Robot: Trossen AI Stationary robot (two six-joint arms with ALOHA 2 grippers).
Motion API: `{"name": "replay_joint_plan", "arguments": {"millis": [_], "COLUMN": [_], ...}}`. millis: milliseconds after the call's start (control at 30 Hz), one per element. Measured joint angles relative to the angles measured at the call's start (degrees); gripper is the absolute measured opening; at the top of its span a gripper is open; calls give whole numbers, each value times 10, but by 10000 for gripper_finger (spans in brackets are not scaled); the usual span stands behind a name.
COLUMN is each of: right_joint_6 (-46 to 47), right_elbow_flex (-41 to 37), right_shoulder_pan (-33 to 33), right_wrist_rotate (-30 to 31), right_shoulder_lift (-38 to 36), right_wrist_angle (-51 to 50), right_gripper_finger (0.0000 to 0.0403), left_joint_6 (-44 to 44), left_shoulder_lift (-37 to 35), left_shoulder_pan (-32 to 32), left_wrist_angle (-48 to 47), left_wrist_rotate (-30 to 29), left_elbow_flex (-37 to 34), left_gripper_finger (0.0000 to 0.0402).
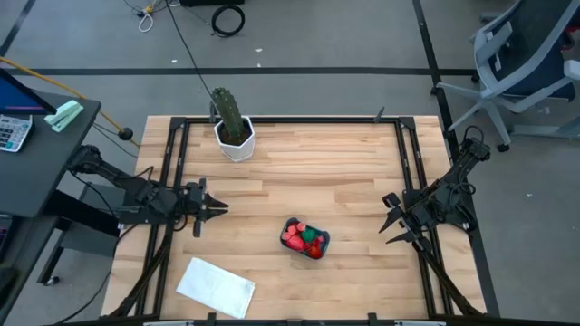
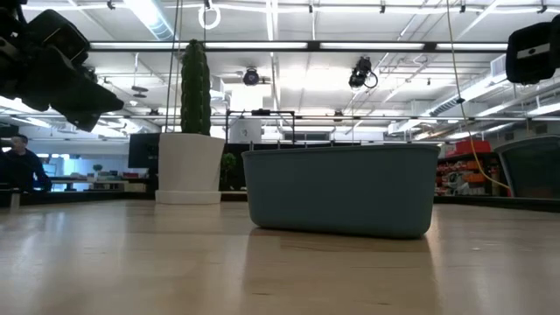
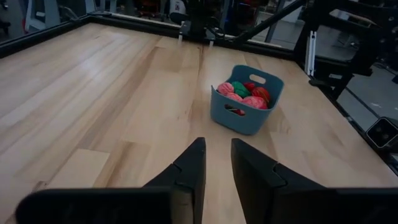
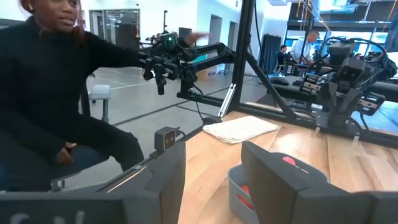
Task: Pick and placing Produce into tupperware
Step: Return to Home Position
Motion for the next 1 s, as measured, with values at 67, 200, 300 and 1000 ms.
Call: {"name": "replay_joint_plan", "arguments": {"millis": [67, 200, 300, 1000], "right_joint_6": [0, 0, 0, 0], "right_elbow_flex": [0, 0, 0, 8], "right_shoulder_pan": [0, 0, 0, 0], "right_wrist_rotate": [0, 0, 0, 3], "right_shoulder_lift": [0, 0, 0, 3], "right_wrist_angle": [0, 0, 0, -12], "right_gripper_finger": [165, 165, 165, 165], "left_joint_6": [0, 0, 0, 0], "left_shoulder_lift": [0, -11, -38, -159], "left_shoulder_pan": [0, 1, 7, 158], "left_wrist_angle": [0, -1, -1, 54], "left_wrist_rotate": [0, 0, 0, -4], "left_elbow_flex": [0, 0, 0, -3], "left_gripper_finger": [86, 89, 86, 86]}}
